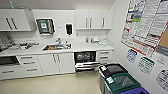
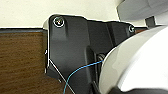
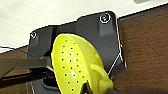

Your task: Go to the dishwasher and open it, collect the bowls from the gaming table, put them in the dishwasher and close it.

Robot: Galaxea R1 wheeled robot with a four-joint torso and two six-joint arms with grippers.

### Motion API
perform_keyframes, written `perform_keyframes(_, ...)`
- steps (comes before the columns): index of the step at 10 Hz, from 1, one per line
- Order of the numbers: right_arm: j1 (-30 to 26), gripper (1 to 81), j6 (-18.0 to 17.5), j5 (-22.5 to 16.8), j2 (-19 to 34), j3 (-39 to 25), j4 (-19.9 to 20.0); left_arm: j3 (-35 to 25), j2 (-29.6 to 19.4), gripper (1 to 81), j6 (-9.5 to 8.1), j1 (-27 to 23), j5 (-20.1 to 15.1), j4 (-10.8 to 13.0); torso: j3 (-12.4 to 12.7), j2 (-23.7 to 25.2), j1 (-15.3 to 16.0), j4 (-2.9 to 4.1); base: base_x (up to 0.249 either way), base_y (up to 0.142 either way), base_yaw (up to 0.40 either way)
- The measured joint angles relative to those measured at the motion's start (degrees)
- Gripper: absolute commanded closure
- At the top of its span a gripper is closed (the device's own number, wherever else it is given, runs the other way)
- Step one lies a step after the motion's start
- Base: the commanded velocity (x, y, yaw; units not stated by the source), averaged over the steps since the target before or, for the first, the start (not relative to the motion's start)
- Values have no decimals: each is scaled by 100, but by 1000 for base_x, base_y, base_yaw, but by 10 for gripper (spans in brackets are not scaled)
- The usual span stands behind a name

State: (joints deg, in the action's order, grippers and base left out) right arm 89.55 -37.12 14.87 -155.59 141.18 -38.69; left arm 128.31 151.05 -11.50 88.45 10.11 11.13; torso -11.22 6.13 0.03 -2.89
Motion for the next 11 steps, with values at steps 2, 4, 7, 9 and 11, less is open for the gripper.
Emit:
perform_keyframes(2,6,811,0,0,5,9,0,-2,10,811,0,-11,0,0,0,-2,2,0,116,0,0)
perform_keyframes(4,28,811,0,-13,7,26,-4,-11,5,811,0,21,-9,0,0,0,-3,0,116,0,0)
perform_keyframes(7,0,811,0,9,-106,-13,-37,22,-100,811,-2,-11,-5,0,0,-2,0,0,116,0,0)
perform_keyframes(9,28,811,0,-2,-45,0,-48,9,-30,811,0,13,-13,0,0,0,-8,0,115,0,0)
perform_keyframes(11,-35,811,-4,-24,32,66,-37,-39,27,811,21,-48,12,5,-2,-5,2,0,107,0,0)
